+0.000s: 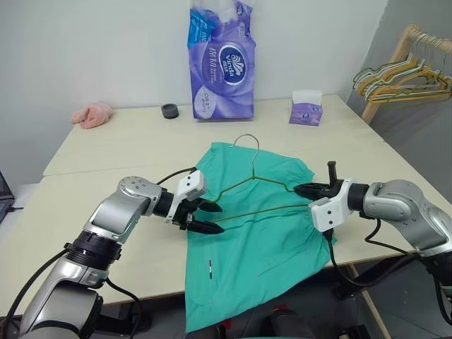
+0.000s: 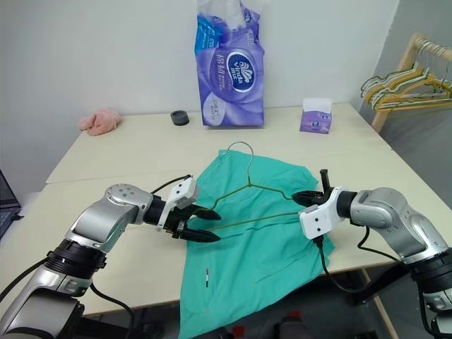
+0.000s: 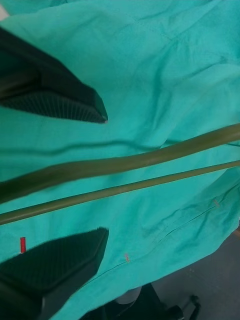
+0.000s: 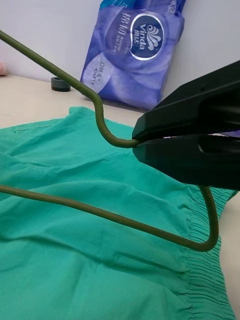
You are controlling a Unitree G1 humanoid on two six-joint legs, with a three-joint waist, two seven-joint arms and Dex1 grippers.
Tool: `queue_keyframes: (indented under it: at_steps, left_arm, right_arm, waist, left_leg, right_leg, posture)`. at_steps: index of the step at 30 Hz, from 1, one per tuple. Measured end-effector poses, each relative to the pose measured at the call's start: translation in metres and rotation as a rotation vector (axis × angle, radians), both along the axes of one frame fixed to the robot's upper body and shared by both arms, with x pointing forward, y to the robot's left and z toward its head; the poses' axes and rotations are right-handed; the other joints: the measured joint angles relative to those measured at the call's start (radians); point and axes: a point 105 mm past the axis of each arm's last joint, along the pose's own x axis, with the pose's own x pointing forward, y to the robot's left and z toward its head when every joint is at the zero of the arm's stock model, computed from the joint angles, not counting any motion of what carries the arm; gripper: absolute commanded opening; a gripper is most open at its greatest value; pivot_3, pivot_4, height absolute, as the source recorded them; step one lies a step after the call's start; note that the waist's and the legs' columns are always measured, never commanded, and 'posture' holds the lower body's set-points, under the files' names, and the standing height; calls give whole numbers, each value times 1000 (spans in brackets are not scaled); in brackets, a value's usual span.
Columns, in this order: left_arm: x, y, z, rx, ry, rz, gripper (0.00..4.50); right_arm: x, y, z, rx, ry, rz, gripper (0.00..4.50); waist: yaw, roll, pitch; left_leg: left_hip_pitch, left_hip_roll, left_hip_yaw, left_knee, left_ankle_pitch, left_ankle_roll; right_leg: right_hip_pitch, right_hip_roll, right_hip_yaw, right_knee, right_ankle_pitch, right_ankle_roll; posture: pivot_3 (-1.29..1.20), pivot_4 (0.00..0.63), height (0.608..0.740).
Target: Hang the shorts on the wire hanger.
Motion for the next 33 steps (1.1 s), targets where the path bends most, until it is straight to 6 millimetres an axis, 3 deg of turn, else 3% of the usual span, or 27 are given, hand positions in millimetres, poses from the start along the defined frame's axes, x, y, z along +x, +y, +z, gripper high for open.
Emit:
queue_keyframes:
  at_steps: [8, 14, 17, 20, 27, 33]
  left_arm:
    - [-4, -1, -1, -2, 15, -16, 121]
    - [-6, -1, -2, -1, 27, -14, 52]
    - [-7, -2, -1, -4, 26, -18, 0]
    - [-8, -4, -1, -10, 23, -25, 0]
    - [-7, -9, 1, -23, 1, -29, 0]
    - [2, -11, 1, 13, -140, -29, 0]
  right_arm:
    - [1, 1, 1, 7, 1, -6, 0]
    - [-1, 1, -1, 0, 22, 1, 0]
    - [-4, 3, 0, 16, 31, 16, 721]
    - [-10, 8, 4, 24, 33, 52, 1725]
    - [-23, -2, 2, 76, 154, 8, 4071]
    - [-35, -12, 25, 401, 463, -214, 4071]
  waist:
    - [-1, 0, 0]
    - [-1, 0, 0]
    - [-1, 0, 0]
    - [-1, 0, 0]
    - [1, 0, 0]
    - [7, 0, 0]
  left_leg:
    - [0, 0, 0, 0, 0, 0]
    - [0, 0, 0, 0, 0, 0]
    - [0, 0, 0, 0, 0, 0]
    - [0, 0, 0, 0, 0, 0]
    - [0, 0, 0, 0, 0, 0]
    - [0, 1, -1, 1, 0, 0]
  right_leg:
    - [0, 0, 0, 0, 0, 0]
    - [0, 0, 0, 0, 0, 0]
    - [0, 0, 0, 0, 0, 0]
    - [0, 0, 0, 0, 0, 0]
    - [0, 0, 0, 0, 0, 0]
    - [0, 0, 0, 0, 0, 0]
  posture:
    - [-114, 27, 740]
    - [-114, 27, 740]
    - [-114, 27, 740]
    - [-116, 26, 740]
    - [-117, 26, 740]
    - [-122, 27, 740]
